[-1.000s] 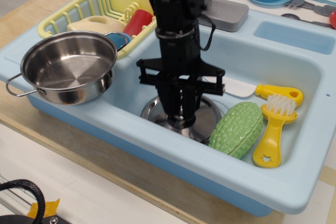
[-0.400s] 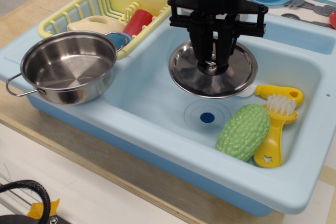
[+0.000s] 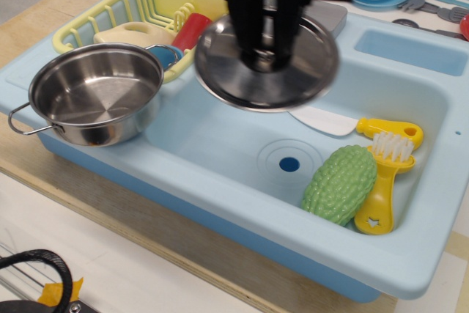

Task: Put lid on pot or pan

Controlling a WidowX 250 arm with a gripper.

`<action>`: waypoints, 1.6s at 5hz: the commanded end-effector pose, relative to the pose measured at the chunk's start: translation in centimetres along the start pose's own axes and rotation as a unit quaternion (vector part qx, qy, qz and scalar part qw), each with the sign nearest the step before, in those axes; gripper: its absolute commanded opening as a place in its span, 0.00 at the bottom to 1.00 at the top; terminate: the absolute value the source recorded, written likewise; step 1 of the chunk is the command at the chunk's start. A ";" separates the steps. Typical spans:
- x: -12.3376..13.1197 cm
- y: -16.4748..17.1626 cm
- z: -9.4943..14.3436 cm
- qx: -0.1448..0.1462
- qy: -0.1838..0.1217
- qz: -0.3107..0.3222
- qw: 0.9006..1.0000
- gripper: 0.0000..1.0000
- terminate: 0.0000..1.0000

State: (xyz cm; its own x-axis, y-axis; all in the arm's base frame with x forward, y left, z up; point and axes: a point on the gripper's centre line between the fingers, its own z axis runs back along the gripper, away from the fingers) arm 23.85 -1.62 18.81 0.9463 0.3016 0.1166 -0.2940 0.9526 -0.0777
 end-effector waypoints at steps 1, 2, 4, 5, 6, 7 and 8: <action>-0.2 3.8 0.6 -0.005 -0.002 0.049 0.999 0.00 0.00; 0.3 6.6 -0.2 -0.001 0.012 0.072 0.997 0.00 0.00; 0.8 10.3 -1.2 0.006 0.039 0.103 0.994 0.00 0.00; -0.6 11.6 -1.4 0.001 0.046 0.123 0.991 0.00 0.00; -1.7 11.9 -1.3 -0.006 0.057 0.137 0.989 0.00 0.00; -1.7 11.9 -1.3 -0.006 0.057 0.137 0.989 1.00 0.00; -1.7 11.9 -1.3 -0.006 0.057 0.137 0.989 1.00 0.00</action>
State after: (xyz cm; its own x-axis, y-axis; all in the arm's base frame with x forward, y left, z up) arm 19.01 8.79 15.72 0.8460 0.5309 -0.0501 -0.5331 0.8399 -0.1020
